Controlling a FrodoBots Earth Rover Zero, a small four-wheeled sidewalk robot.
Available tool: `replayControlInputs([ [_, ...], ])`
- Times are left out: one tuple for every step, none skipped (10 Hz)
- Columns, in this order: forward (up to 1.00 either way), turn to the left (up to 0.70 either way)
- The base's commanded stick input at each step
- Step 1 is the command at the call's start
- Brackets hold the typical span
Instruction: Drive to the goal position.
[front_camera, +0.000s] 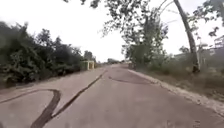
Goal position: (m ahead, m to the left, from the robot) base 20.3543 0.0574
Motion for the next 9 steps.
replayControlInputs([
  [0.85, 0.0],
  [0.85, 0.0],
  [0.85, 0.0],
  [0.85, 0.0],
  [0.85, 0.0],
  [0.85, 0.0],
  [0.85, 0.0],
  [0.85, -0.15],
  [0.85, -0.34],
])
